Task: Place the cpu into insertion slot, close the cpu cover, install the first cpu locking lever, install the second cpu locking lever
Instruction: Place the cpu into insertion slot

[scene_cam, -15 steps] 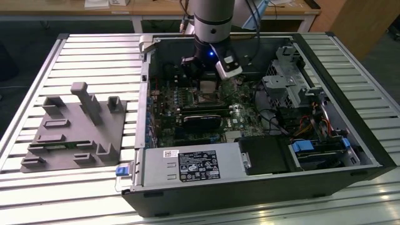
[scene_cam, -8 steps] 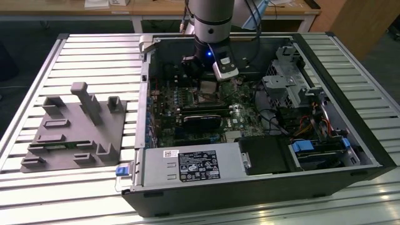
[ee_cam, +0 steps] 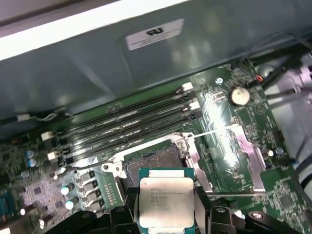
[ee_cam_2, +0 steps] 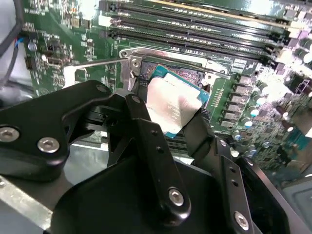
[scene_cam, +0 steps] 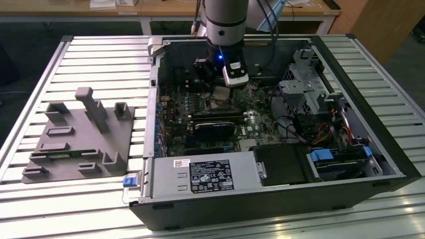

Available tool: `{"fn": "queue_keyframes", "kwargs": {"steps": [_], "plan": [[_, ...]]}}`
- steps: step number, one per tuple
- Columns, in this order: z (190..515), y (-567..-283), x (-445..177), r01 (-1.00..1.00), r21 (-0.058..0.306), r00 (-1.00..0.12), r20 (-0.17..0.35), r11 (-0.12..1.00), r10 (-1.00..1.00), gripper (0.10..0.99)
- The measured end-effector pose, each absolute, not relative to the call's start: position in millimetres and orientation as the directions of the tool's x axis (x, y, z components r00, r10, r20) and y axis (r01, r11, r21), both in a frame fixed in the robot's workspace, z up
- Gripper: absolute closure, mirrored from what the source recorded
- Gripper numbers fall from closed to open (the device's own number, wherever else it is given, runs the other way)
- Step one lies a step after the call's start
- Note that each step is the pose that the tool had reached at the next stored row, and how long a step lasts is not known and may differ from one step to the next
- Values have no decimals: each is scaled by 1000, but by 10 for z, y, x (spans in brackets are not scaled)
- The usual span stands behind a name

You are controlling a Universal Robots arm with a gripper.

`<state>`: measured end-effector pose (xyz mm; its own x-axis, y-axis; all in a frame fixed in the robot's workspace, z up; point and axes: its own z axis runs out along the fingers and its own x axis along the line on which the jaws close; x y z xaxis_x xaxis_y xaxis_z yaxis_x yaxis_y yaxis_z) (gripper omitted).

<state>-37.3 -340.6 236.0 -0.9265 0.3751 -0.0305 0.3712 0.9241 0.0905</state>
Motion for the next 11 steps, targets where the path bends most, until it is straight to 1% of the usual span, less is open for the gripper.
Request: {"fn": "queue_keyframes", "kwargs": {"steps": [11], "plan": [[2357,-3406,-373,513,90,-855,-30,853,517,545]]}}
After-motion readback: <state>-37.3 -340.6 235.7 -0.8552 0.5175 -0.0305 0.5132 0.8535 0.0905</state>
